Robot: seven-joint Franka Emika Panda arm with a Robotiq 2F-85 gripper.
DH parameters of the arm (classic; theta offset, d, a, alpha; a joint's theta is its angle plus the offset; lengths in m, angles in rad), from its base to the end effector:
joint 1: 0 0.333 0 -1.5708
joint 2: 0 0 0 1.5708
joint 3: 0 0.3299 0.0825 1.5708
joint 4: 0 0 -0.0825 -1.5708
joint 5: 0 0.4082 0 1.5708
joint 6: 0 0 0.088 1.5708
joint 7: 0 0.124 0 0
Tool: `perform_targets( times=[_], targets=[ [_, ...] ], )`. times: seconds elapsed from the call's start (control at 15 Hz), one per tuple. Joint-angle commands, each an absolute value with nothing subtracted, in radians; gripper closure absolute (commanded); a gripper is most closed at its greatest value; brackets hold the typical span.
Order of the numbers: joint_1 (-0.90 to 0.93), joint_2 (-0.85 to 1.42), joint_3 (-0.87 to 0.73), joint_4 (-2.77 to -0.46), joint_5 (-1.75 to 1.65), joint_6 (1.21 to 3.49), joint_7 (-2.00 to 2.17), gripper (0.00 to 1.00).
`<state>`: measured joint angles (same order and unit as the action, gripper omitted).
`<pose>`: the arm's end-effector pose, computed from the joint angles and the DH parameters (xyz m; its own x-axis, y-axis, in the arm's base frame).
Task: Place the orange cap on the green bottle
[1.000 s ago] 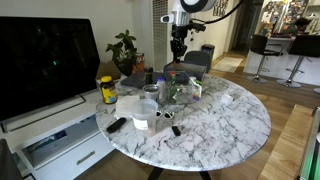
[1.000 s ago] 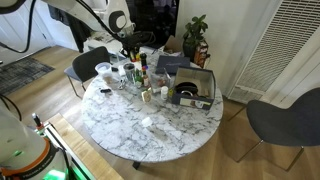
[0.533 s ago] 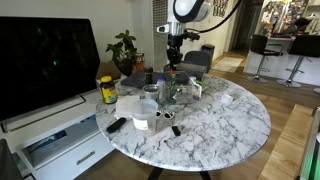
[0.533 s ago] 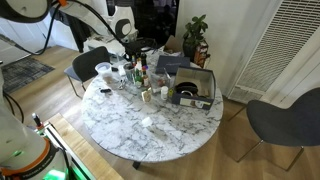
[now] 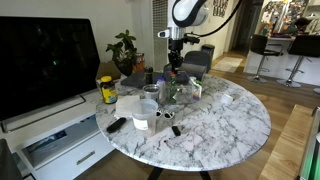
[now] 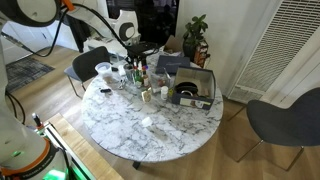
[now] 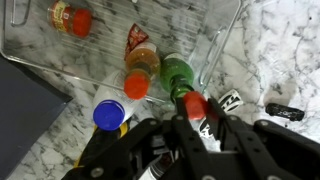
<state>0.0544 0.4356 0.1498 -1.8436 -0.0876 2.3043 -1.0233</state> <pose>0.6569 0.1273 0.2755 0.2957 0.9552 0.0129 0.9548 -0.2959 0.0285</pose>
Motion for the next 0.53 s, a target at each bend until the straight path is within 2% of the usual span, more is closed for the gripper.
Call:
perform_targets(
  times=[0.0, 0.47],
  targets=[
    [0.038, 0.46, 0.162, -1.808, -0.074, 2.264, -1.043, 0.93],
    [0.03, 0.483, 0.165, -1.778, -0.065, 2.256, -1.047, 0.93]
  ],
)
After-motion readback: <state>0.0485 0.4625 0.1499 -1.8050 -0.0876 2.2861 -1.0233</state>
